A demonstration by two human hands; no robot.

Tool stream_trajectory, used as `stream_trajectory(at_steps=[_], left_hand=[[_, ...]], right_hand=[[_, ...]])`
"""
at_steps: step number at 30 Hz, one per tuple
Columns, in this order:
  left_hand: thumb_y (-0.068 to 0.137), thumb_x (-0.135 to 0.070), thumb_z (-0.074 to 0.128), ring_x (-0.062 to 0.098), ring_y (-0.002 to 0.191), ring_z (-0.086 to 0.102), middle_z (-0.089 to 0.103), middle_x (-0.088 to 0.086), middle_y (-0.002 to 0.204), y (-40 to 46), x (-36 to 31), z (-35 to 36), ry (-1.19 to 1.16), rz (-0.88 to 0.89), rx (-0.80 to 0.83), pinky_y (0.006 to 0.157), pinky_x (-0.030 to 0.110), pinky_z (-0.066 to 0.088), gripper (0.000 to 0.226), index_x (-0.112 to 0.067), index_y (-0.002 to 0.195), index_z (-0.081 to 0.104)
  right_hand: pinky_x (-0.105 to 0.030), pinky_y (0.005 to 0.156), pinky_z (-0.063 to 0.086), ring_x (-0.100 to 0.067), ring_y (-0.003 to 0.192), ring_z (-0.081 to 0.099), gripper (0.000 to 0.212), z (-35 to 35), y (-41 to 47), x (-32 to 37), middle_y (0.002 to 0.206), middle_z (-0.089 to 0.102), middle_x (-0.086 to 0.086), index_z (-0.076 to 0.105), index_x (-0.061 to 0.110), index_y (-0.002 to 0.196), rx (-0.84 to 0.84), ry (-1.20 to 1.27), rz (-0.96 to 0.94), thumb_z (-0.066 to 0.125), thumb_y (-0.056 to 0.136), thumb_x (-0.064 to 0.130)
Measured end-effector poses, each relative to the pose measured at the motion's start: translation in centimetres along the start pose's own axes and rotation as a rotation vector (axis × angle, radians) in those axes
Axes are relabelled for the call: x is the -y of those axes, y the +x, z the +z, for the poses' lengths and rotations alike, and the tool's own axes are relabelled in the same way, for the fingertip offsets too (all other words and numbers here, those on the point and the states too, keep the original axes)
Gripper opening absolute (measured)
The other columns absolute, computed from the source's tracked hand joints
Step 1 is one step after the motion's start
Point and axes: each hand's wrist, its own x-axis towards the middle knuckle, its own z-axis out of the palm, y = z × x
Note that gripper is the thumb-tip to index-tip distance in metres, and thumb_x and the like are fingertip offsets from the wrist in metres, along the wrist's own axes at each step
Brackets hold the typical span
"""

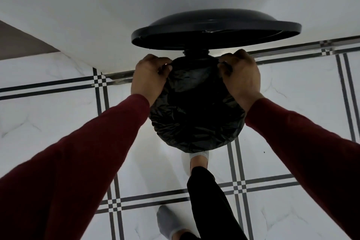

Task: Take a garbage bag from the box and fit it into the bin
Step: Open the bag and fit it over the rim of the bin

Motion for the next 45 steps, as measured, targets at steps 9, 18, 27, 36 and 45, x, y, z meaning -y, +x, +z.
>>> stream_trajectory(at_steps=[9, 18, 27, 36, 45], left_hand=[[0.094, -0.034, 0.07, 0.011, 0.091, 0.072, 0.075, -0.009, 0.09, 2.0, 0.3, -0.1, -0.354, -0.423, 0.085, 0.092, 0.03, 0.058, 0.011, -0.026, 0.092, 0.077], [0.096, -0.068, 0.05, 0.029, 0.091, 0.072, 0.075, 0.01, 0.094, 1.0, 0.6, -0.4, -0.415, -0.631, 0.31, 0.086, 0.038, 0.059, 0.065, -0.007, 0.093, 0.071], [0.106, -0.059, 0.038, 0.015, 0.091, 0.072, 0.074, 0.008, 0.113, 0.5, -0.1, -1.7, -0.589, -0.766, 0.354, 0.071, 0.022, 0.056, 0.056, -0.015, 0.122, 0.069], [0.094, -0.059, 0.046, 0.031, 0.097, 0.064, 0.064, -0.004, 0.084, -4.6, -0.1, 0.2, -0.463, -0.73, -0.13, 0.092, 0.044, 0.052, 0.04, -0.023, 0.084, 0.06], [0.103, -0.049, 0.041, 0.016, 0.093, 0.065, 0.068, -0.006, 0.089, -5.7, -0.6, 1.8, -0.564, -0.793, -0.094, 0.09, 0.041, 0.055, 0.042, -0.018, 0.095, 0.067]], right_hand=[[-0.016, 0.078, 0.039, -0.006, 0.093, 0.062, 0.025, 0.1, 2.4, 0.3, 0.099, 0.073, 0.009, 0.078, 0.024, 0.106, 0.216, 0.314, 0.351, 0.063, 0.095, 0.04], [-0.038, 0.093, 0.052, -0.034, 0.101, 0.069, 0.071, -0.8, 3.9, 0.0, 0.101, 0.075, -0.015, 0.075, 0.007, 0.101, 0.489, 0.244, 0.457, 0.047, 0.086, 0.07], [-0.025, 0.061, 0.058, -0.004, 0.07, 0.073, 0.041, -2.2, 2.7, -0.8, 0.083, 0.076, 0.004, 0.076, 0.018, 0.094, 0.493, 0.638, 0.582, 0.069, 0.088, 0.059], [-0.031, 0.082, 0.057, -0.023, 0.088, 0.072, 0.023, -0.5, -5.9, 6.0, 0.09, 0.077, -0.003, 0.076, 0.021, 0.097, 0.238, 0.223, 0.066, 0.058, 0.085, 0.026], [-0.039, 0.11, 0.04, -0.035, 0.135, 0.052, 0.043, 9.4, -3.7, 5.8, 0.146, 0.056, -0.017, 0.056, 0.007, 0.141, 1.027, -0.289, 0.091, 0.037, 0.107, 0.023]])
